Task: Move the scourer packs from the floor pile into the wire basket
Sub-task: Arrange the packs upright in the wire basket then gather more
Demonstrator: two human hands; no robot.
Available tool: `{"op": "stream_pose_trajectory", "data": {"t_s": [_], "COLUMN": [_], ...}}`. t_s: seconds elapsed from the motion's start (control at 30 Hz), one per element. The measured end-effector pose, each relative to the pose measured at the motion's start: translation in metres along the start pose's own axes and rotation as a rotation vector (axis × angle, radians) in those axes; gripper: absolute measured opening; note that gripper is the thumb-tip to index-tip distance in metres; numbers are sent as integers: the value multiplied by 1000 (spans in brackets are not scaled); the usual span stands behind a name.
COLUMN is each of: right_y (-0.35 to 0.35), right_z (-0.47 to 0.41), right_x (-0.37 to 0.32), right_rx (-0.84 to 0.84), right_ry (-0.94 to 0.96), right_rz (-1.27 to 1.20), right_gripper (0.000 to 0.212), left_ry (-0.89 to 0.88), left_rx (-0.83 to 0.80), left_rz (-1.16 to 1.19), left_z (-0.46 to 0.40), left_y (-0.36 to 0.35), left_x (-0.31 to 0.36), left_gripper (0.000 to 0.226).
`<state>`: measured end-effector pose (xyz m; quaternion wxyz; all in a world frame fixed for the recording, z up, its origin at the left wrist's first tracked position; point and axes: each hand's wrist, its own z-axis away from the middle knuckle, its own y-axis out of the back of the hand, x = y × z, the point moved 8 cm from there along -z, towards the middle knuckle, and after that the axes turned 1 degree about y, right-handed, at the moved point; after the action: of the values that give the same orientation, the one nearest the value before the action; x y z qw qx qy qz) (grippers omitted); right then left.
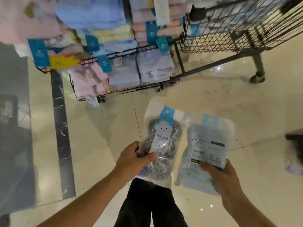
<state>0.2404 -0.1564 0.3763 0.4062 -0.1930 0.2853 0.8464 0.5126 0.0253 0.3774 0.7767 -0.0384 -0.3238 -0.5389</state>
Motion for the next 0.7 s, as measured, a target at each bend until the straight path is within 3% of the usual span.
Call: {"op": "stream_pose_trajectory", "data": {"t_s": [0.1,0.23,0.33,0.47,0.6,0.7], "right_y": [26,56,66,90,112,129], "right_z": [83,173,219,241,237,225], "right_x": [-59,-73,-85,-99,-112,-119], "right_rx": [13,27,-5,4,6,1], "right_ry": [70,133,179,252,249,266], "right_rz": [-104,-244,-310,-332,-325,-308], "right_gripper": [40,48,48,47,64,61], "left_ry": [-83,-171,-247,-264,-250,-216], "left_rx": [-39,-36,-46,-56,-125,-152], "left_rz": [80,141,148,144,146,171], "left_z": [73,153,195,217,221,221], "left_y": [18,37,45,47,31,9], "left_x": [50,97,122,139,161,180], "left_gripper": [62,34,29,33,35,48]}}
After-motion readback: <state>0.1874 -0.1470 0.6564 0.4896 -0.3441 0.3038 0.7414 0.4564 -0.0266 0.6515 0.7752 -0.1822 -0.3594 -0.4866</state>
